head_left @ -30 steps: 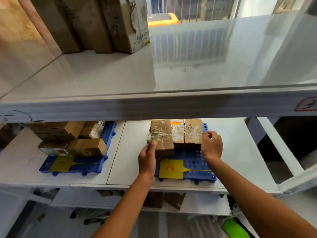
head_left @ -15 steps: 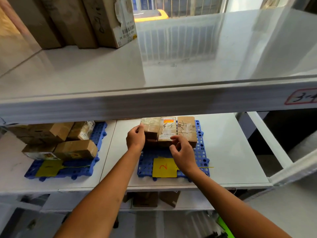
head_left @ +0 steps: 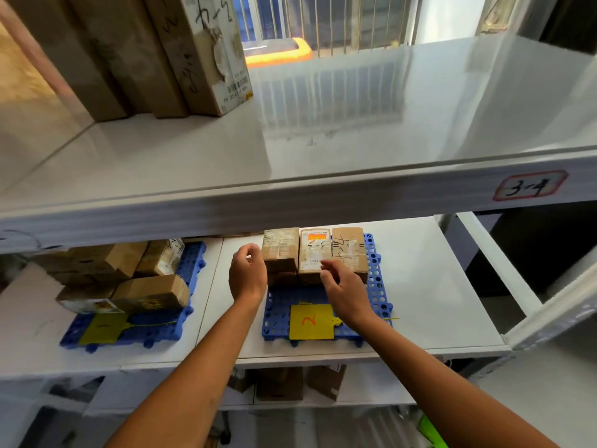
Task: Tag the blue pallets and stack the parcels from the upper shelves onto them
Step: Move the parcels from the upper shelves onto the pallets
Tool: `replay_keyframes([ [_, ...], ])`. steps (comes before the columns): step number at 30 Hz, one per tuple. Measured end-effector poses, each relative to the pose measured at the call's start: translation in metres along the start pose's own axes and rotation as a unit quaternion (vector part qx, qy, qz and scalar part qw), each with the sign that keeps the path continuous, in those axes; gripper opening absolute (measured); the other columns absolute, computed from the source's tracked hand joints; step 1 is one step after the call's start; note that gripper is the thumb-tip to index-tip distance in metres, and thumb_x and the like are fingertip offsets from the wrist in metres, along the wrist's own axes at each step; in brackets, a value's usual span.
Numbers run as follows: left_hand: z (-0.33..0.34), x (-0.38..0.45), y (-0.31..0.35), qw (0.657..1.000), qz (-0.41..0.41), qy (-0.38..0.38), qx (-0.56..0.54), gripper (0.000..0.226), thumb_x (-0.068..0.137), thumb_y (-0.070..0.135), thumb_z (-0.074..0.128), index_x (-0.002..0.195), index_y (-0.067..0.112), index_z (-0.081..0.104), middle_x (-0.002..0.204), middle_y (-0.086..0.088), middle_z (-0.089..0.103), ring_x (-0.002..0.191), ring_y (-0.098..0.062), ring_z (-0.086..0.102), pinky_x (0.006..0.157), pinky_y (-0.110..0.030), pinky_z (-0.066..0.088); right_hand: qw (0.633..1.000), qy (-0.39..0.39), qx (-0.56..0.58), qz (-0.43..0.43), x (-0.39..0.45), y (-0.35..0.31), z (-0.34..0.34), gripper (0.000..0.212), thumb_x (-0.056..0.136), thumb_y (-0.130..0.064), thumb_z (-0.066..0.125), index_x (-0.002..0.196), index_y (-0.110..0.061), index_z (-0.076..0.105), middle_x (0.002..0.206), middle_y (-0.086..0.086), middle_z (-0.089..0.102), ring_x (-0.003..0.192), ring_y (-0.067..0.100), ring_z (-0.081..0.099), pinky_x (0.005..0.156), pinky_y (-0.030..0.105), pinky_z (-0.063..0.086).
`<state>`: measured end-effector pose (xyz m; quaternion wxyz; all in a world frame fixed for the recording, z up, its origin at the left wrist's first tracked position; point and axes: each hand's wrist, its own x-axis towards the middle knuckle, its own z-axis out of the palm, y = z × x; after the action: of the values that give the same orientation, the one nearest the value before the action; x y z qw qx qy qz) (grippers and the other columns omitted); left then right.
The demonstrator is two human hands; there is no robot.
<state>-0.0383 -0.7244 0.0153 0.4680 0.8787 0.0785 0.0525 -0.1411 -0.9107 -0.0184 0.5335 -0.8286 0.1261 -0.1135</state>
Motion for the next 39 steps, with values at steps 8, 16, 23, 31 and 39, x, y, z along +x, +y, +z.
replay_keyframes([
  [8, -0.082, -0.028, 0.029, 0.968, 0.206, -0.113, 0.084, 0.049, 0.102, 0.055, 0.032, 0.136, 0.032, 0.059, 0.143, 0.008, 0.058, 0.128, -0.014, 0.055, 0.100, -0.029, 0.042, 0.988, -0.040, -0.125, -0.086, -0.014, -0.087, 0.017, 0.050, 0.109, -0.050, 0.032, 0.151, -0.029, 0.050, 0.155, -0.005, 0.053, 0.145, 0.016, 0.047, 0.111, 0.037, 0.046],
  [16, -0.202, -0.050, 0.062, 0.914, 0.313, -0.127, 0.225, 0.050, 0.105, 0.045, 0.027, 0.149, 0.029, 0.044, 0.164, -0.002, 0.029, 0.147, -0.022, 0.033, 0.118, -0.039, 0.031, 0.929, -0.093, -0.328, -0.148, -0.062, -0.224, 0.029, 0.057, 0.109, -0.052, 0.030, 0.158, -0.024, 0.038, 0.170, 0.001, 0.029, 0.158, 0.021, 0.024, 0.121, 0.044, 0.032],
  [23, -0.314, -0.088, 0.097, 0.928, 0.260, -0.159, 0.214, 0.054, 0.101, 0.057, 0.019, 0.130, 0.035, 0.059, 0.138, -0.003, 0.060, 0.121, -0.023, 0.056, 0.106, -0.044, 0.041, 0.929, -0.034, -0.338, -0.149, -0.120, -0.333, 0.051, 0.048, 0.104, -0.057, 0.034, 0.124, -0.025, 0.064, 0.127, 0.008, 0.071, 0.109, 0.030, 0.067, 0.078, 0.041, 0.049],
  [31, -0.371, -0.099, 0.142, 0.924, 0.315, -0.095, 0.193, 0.070, 0.094, 0.061, 0.014, 0.123, 0.020, 0.063, 0.127, -0.011, 0.066, 0.101, -0.022, 0.058, 0.085, -0.039, 0.039, 0.924, 0.016, -0.329, -0.194, -0.145, -0.389, 0.041, 0.055, 0.105, -0.055, 0.037, 0.097, -0.018, 0.077, 0.093, 0.003, 0.076, 0.077, 0.019, 0.065, 0.057, 0.027, 0.040],
  [39, -0.348, -0.057, 0.185, 0.941, 0.285, -0.125, 0.130, 0.062, 0.103, 0.054, 0.025, 0.149, 0.019, 0.046, 0.155, -0.009, 0.046, 0.140, -0.028, 0.043, 0.111, -0.038, 0.031, 0.934, 0.149, -0.239, -0.221, -0.093, -0.422, 0.005, 0.044, 0.104, -0.047, 0.046, 0.072, -0.022, 0.063, 0.072, -0.003, 0.067, 0.066, 0.017, 0.062, 0.061, 0.031, 0.049],
])
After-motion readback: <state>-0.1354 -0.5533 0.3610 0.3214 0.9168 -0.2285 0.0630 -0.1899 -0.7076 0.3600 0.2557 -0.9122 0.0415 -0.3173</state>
